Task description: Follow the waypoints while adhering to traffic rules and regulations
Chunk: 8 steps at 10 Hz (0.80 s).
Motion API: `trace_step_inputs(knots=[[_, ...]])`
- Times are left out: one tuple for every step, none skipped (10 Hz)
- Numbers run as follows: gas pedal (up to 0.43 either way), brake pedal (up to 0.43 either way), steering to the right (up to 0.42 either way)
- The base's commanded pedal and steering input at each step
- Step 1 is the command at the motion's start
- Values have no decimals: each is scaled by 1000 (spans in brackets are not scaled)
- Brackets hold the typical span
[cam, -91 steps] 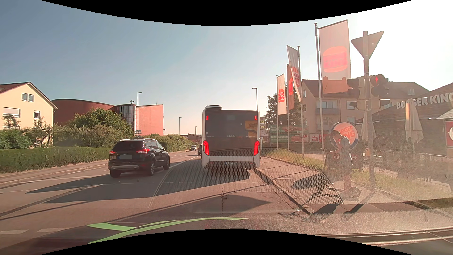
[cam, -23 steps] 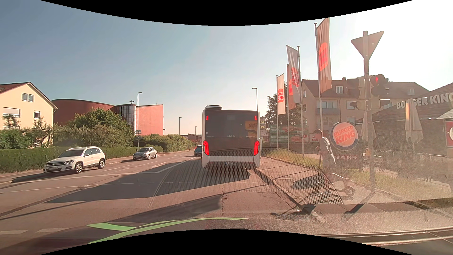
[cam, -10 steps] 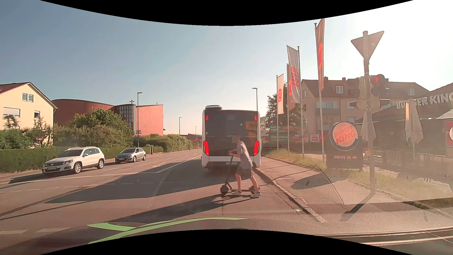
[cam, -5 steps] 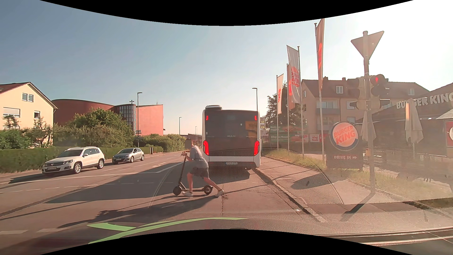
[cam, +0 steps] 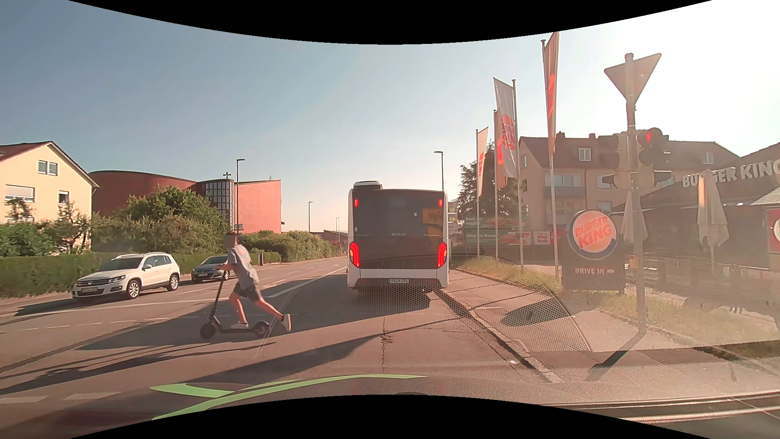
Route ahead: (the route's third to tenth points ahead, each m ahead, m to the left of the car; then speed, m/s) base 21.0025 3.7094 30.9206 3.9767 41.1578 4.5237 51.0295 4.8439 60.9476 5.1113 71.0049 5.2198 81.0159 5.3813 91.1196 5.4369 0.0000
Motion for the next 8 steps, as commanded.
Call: trace_step_inputs(knots=[[0,116,-1],[0,104,-1],[0,98,-1],[0,98,-1],[0,91,-1],[0,91,-1],[0,91,-1],[0,91,-1]])
